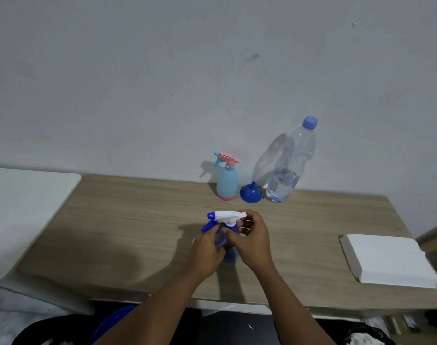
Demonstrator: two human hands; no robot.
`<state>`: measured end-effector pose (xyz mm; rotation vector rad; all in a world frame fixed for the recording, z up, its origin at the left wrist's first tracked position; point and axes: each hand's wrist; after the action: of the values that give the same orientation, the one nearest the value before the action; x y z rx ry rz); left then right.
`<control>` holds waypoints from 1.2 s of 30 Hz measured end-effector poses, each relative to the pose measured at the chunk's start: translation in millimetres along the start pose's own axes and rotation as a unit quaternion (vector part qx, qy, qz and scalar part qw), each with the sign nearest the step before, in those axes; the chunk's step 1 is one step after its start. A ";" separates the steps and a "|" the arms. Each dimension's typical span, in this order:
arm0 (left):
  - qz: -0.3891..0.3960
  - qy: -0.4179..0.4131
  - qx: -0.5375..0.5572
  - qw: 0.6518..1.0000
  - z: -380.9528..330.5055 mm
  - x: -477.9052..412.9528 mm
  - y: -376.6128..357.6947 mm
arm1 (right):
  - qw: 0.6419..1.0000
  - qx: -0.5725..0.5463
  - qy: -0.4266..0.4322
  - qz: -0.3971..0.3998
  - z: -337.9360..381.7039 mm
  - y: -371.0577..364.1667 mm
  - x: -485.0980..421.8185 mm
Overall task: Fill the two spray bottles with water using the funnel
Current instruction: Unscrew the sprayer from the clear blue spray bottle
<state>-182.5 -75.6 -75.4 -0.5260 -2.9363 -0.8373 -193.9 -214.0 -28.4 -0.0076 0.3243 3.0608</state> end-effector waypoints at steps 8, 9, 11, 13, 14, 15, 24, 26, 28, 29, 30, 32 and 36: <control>0.007 0.002 0.005 1.000 -2.8 0.7 -0.1 | 1.000 0.006 0.000 -0.012 0.8 -4.5 2.8; 0.004 0.005 0.001 1.000 -1.8 0.4 -0.3 | 1.000 -0.002 -0.004 -0.021 1.8 -5.6 2.1; 0.000 0.003 -0.010 1.000 -1.3 0.2 0.2 | 1.000 0.006 -0.001 -0.028 2.6 -6.6 -0.3; 0.003 0.000 -0.006 1.000 -3.7 1.2 1.1 | 0.999 0.027 0.011 -0.013 1.4 -5.0 0.9; 0.004 0.000 -0.001 1.000 -4.1 1.5 1.2 | 0.999 0.035 0.017 -0.005 0.9 -4.3 2.5; 0.004 0.000 0.000 1.000 -5.1 2.1 1.5 | 0.999 0.036 0.019 -0.001 0.8 -3.7 4.2; 0.007 0.006 0.010 1.000 -5.1 2.0 1.1 | 0.999 0.045 0.030 -0.004 -1.1 -6.1 4.5; 0.009 0.009 0.003 1.000 -2.6 1.4 0.5 | 0.999 0.025 0.012 -0.016 0.4 -6.9 4.1; 0.002 0.011 -0.003 1.000 -1.9 0.4 1.2 | 0.999 0.008 -0.004 -0.035 1.7 -8.3 1.3; -0.001 0.008 0.001 1.000 -1.4 -0.3 1.3 | 0.999 0.015 0.000 -0.034 1.9 -8.3 0.6; -0.002 0.004 0.000 1.000 -0.9 -0.8 1.4 | 0.999 0.025 0.007 -0.027 2.2 -8.2 1.0; -0.004 -0.004 0.000 1.000 -0.5 -0.5 1.4 | 0.999 0.035 0.019 -0.014 2.0 -7.7 3.1; -0.003 -0.008 0.004 1.000 0.9 -0.6 0.1 | 0.999 0.018 -0.004 -0.031 2.5 -8.1 3.0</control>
<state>-181.8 -75.1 -76.2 -0.5257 -2.9558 -0.8257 -196.4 -205.3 -27.7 -0.0037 0.3716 2.9928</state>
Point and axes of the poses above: each hand's wrist, its own x-axis away from the middle knuckle, its own y-axis out of the back of the hand, z = x × y, and after that the axes turned 11 degrees about z, right-handed
